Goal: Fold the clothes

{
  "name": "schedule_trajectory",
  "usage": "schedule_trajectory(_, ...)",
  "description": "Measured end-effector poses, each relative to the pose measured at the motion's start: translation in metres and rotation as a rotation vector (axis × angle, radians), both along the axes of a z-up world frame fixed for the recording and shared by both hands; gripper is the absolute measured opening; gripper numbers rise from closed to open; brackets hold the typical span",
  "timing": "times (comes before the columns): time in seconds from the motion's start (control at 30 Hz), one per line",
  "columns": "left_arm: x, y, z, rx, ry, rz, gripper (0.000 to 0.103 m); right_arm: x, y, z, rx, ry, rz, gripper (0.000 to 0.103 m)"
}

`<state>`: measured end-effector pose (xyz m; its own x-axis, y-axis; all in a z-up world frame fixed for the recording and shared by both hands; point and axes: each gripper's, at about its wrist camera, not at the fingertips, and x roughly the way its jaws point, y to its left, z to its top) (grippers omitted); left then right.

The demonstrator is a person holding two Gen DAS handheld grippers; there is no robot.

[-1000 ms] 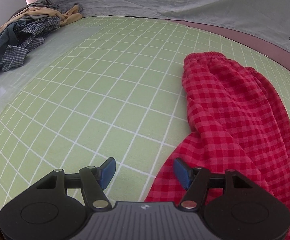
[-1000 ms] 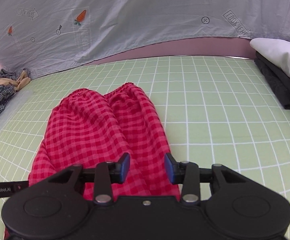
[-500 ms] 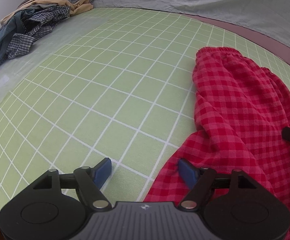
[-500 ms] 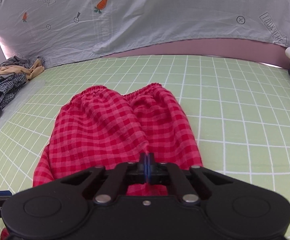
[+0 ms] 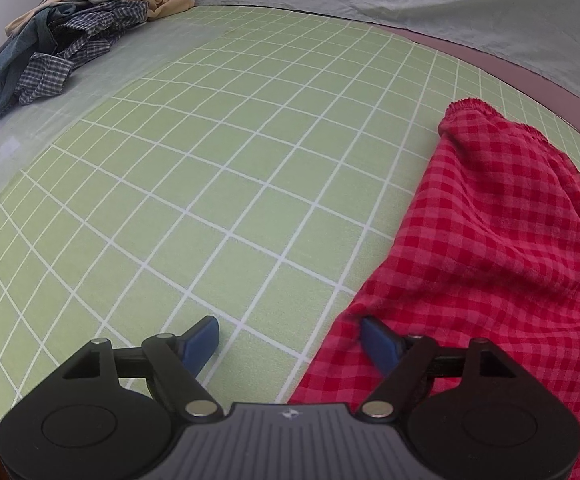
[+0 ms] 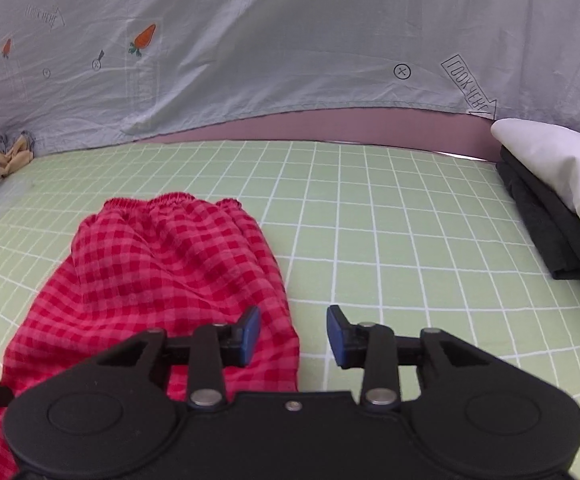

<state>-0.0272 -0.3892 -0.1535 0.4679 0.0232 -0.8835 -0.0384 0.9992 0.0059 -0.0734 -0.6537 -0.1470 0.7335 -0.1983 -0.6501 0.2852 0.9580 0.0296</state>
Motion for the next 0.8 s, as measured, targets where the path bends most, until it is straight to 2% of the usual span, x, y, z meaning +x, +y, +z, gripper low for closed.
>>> schedule_trajectory(0.13, 0.005, 0.0, 0.009, -0.008, -0.024, -0.004, 0.078, 0.005, -0.002, 0.006, 0.033, -0.056, 0.007, 0.035)
schedule_trajectory(0.2, 0.011, -0.002, 0.012, -0.022, -0.034, -0.007, 0.078, 0.015, 0.0, 0.005, 0.018, -0.062, 0.033, 0.034)
schedule_trajectory(0.5, 0.053, -0.034, 0.016, -0.073, -0.077, -0.046, 0.078, 0.059, 0.008, -0.012, 0.03, -0.026, 0.139, 0.033)
schedule_trajectory(0.57, 0.064, -0.045, 0.018, -0.077, -0.092, -0.065, 0.078, 0.069, 0.01, -0.015, 0.033, -0.018, 0.162, 0.023)
schedule_trajectory(0.63, 0.074, -0.054, 0.019, -0.087, -0.102, -0.083, 0.078, 0.07, 0.01, -0.015, 0.026, -0.027, 0.175, 0.001)
schedule_trajectory(0.7, 0.083, -0.061, 0.02, -0.108, -0.111, -0.102, 0.075, 0.071, 0.01, -0.014, 0.018, -0.038, 0.187, 0.0)
schedule_trajectory(0.73, 0.087, -0.063, 0.02, -0.117, -0.114, -0.114, 0.068, 0.069, 0.009, -0.01, 0.009, -0.062, 0.174, 0.0)
schedule_trajectory(0.77, 0.09, -0.065, 0.02, -0.122, -0.125, -0.121, 0.052, 0.066, 0.006, -0.005, 0.0, -0.086, 0.156, 0.0)
schedule_trajectory(0.8, 0.092, -0.068, 0.021, -0.125, -0.141, -0.125, 0.04, 0.064, 0.003, -0.001, -0.007, -0.103, 0.131, 0.0)
